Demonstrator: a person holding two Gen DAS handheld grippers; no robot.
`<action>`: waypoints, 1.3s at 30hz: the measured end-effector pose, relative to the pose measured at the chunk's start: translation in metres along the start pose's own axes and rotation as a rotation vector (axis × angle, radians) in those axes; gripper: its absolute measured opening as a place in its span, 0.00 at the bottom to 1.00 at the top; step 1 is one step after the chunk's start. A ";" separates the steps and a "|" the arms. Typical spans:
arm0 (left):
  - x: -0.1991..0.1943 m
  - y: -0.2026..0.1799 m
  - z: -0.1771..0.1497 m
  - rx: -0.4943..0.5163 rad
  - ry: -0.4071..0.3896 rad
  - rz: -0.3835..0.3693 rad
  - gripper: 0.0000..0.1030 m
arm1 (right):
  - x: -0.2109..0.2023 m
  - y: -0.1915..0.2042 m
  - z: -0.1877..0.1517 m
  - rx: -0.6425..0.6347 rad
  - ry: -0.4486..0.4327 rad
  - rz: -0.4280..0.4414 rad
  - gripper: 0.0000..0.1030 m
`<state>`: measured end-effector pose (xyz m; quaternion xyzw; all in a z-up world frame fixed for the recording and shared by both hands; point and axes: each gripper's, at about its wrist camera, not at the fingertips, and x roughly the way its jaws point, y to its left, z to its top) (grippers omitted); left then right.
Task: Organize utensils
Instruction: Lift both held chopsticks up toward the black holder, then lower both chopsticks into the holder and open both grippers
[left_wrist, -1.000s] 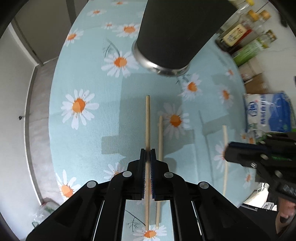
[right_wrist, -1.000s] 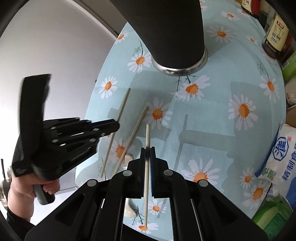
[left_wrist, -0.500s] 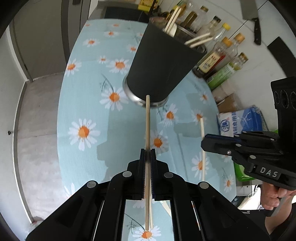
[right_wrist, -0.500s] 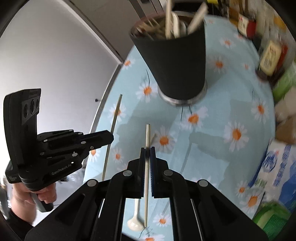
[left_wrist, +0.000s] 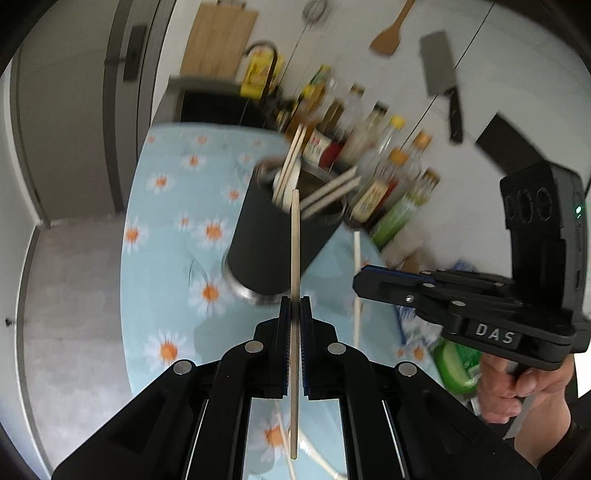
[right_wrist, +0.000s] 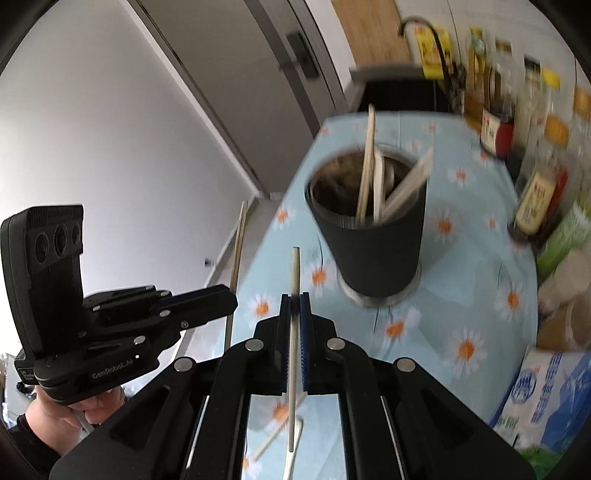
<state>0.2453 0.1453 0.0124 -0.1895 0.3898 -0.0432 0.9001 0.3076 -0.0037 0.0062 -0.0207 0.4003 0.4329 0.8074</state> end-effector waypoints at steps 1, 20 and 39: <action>-0.003 0.000 0.003 0.006 -0.028 -0.006 0.04 | -0.003 0.000 0.004 0.000 -0.028 0.004 0.05; -0.028 0.011 0.088 -0.035 -0.464 -0.155 0.03 | -0.065 -0.027 0.082 0.068 -0.495 0.010 0.05; 0.006 0.005 0.113 0.057 -0.573 -0.134 0.04 | -0.044 -0.055 0.102 0.142 -0.587 -0.091 0.05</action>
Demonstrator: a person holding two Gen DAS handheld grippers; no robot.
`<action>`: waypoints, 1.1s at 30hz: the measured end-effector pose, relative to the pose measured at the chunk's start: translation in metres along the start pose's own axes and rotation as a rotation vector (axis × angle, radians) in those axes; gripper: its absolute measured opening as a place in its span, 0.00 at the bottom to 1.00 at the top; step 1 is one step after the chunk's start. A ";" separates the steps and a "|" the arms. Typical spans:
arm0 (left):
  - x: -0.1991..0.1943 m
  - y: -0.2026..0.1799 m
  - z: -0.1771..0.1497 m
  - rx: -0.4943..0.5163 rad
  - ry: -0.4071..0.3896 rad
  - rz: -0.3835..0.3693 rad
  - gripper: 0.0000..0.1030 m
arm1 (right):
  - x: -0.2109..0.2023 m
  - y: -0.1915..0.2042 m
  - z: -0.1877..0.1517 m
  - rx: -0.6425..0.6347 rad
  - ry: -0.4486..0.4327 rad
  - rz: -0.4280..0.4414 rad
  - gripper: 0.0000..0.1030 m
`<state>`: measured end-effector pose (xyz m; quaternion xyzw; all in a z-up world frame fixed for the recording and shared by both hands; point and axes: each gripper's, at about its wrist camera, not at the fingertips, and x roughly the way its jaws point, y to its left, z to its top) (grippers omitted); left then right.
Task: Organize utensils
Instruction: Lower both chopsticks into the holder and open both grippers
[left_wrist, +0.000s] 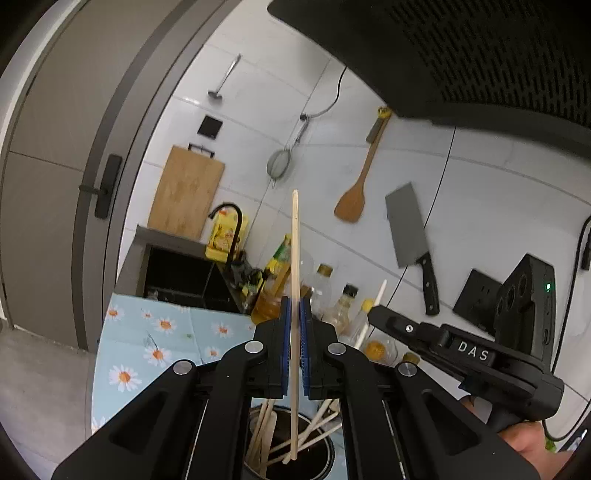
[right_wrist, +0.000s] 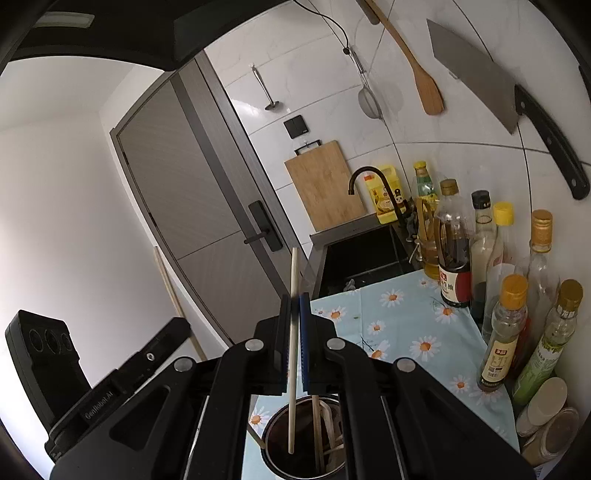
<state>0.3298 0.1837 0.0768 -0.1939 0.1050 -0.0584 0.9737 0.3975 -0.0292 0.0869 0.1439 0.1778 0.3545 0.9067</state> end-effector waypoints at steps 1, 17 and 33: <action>0.003 0.001 -0.003 0.000 0.007 -0.002 0.04 | 0.002 -0.001 -0.001 0.001 0.003 -0.003 0.05; 0.025 0.000 -0.037 0.058 0.129 0.018 0.04 | 0.019 -0.003 -0.019 0.021 0.082 -0.008 0.09; 0.008 -0.003 -0.033 0.059 0.175 0.033 0.04 | -0.002 0.000 -0.018 0.051 0.095 0.000 0.28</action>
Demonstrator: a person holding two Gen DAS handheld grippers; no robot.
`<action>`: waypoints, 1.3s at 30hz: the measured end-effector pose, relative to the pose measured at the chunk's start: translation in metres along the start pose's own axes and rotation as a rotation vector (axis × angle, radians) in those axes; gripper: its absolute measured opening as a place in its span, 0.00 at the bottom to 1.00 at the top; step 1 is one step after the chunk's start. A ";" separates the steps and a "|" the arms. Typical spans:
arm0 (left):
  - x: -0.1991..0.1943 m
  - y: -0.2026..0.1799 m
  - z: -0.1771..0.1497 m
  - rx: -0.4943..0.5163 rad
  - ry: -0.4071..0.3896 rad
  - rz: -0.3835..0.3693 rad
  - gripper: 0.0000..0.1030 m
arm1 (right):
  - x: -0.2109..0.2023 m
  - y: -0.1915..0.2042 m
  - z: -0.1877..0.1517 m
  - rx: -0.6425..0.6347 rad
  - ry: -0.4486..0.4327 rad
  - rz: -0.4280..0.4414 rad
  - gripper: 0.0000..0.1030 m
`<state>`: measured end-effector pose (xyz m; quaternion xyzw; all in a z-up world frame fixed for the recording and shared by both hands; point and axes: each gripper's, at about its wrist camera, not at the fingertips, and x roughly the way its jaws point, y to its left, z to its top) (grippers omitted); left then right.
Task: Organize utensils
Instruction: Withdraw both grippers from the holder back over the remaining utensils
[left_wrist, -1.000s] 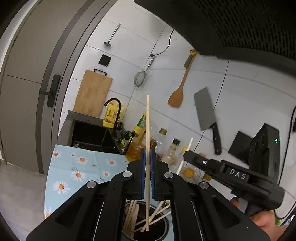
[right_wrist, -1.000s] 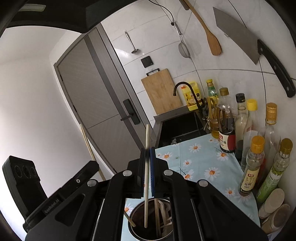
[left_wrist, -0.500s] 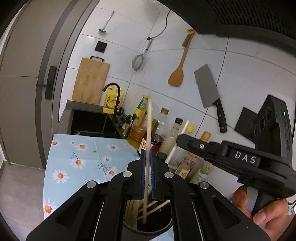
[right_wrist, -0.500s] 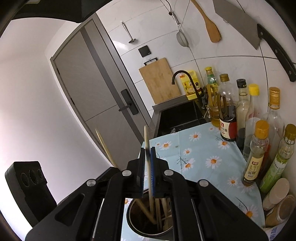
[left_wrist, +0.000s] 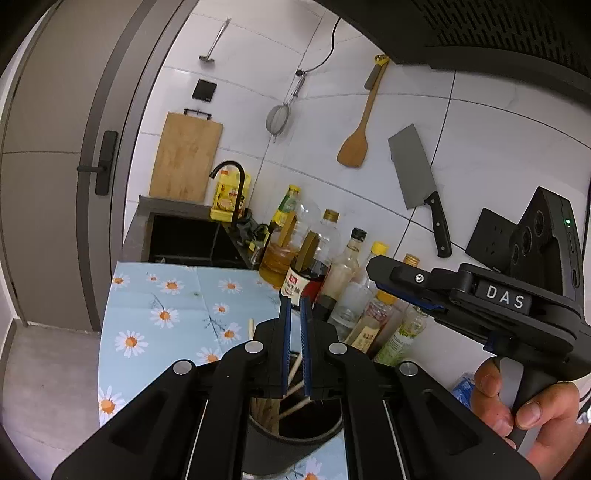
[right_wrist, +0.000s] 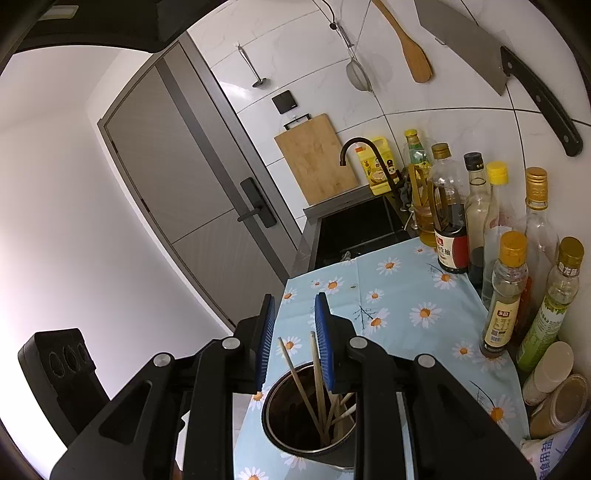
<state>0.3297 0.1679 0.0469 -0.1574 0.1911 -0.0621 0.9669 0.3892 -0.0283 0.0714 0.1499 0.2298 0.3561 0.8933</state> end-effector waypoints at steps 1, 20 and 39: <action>-0.001 0.000 0.000 -0.005 0.008 -0.004 0.04 | -0.002 0.001 -0.001 0.001 0.004 0.005 0.30; -0.066 -0.025 -0.012 0.015 0.088 0.022 0.05 | -0.046 0.028 -0.035 -0.066 0.201 0.029 0.31; -0.105 -0.031 -0.097 -0.013 0.288 0.076 0.25 | -0.033 0.029 -0.153 -0.132 0.686 -0.065 0.42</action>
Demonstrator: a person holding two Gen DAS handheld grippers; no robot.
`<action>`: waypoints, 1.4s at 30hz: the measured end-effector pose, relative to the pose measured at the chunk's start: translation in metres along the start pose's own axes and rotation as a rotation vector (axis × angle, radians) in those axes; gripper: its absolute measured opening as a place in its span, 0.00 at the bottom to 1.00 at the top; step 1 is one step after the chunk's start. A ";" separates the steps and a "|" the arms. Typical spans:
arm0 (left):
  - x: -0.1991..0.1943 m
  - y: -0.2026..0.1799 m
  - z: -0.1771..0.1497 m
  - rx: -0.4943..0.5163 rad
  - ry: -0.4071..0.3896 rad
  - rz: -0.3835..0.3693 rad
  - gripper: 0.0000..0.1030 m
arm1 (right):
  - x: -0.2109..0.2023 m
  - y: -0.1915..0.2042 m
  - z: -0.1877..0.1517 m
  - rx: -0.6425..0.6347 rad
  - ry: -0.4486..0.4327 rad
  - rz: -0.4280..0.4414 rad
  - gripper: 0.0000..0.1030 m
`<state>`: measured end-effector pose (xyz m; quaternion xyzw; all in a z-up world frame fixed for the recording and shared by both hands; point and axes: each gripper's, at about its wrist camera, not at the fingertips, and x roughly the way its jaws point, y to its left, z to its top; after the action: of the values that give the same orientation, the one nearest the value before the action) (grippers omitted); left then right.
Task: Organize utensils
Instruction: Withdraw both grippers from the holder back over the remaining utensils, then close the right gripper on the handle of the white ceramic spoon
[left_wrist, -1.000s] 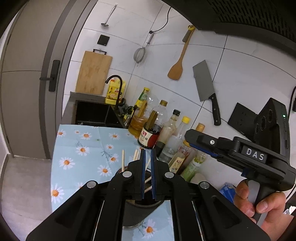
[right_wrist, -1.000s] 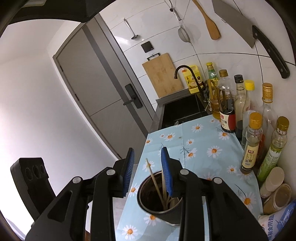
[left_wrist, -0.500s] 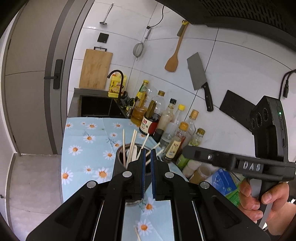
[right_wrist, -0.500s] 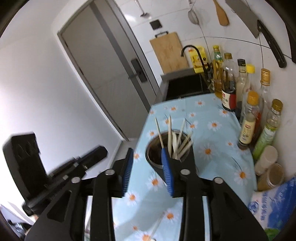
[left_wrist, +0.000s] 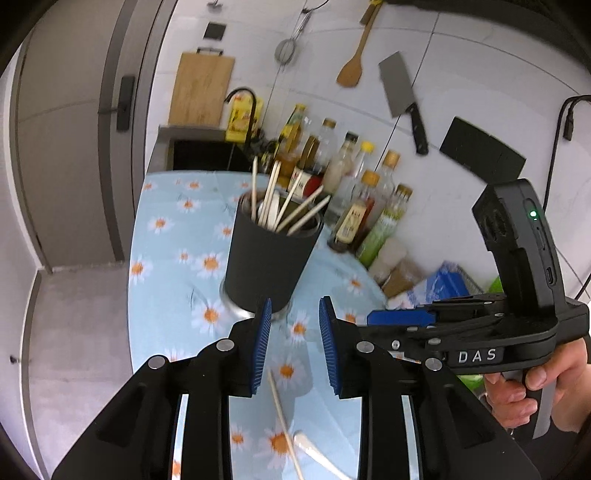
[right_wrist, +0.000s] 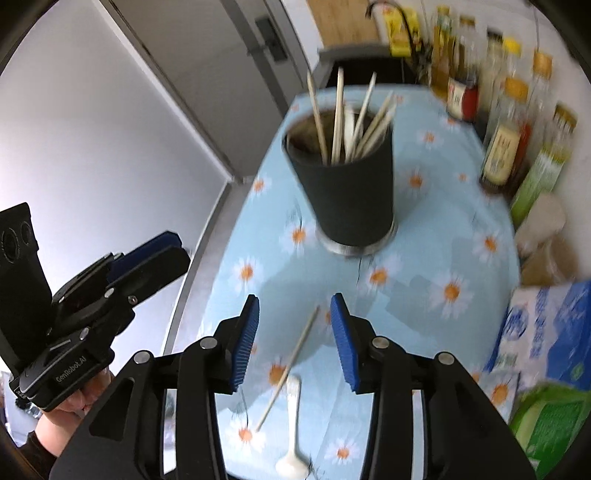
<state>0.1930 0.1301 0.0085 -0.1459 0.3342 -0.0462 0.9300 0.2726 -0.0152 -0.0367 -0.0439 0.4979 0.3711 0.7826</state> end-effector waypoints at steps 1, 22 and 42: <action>0.002 0.004 -0.006 -0.011 0.015 0.007 0.25 | 0.008 0.000 -0.005 0.002 0.035 -0.004 0.42; 0.019 0.050 -0.110 -0.200 0.251 0.032 0.25 | 0.121 0.005 -0.083 0.027 0.543 -0.114 0.42; 0.026 0.055 -0.135 -0.257 0.318 0.026 0.25 | 0.130 0.047 -0.108 -0.071 0.571 -0.329 0.08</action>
<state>0.1267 0.1458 -0.1227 -0.2499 0.4816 -0.0134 0.8399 0.1919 0.0411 -0.1818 -0.2533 0.6701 0.2297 0.6588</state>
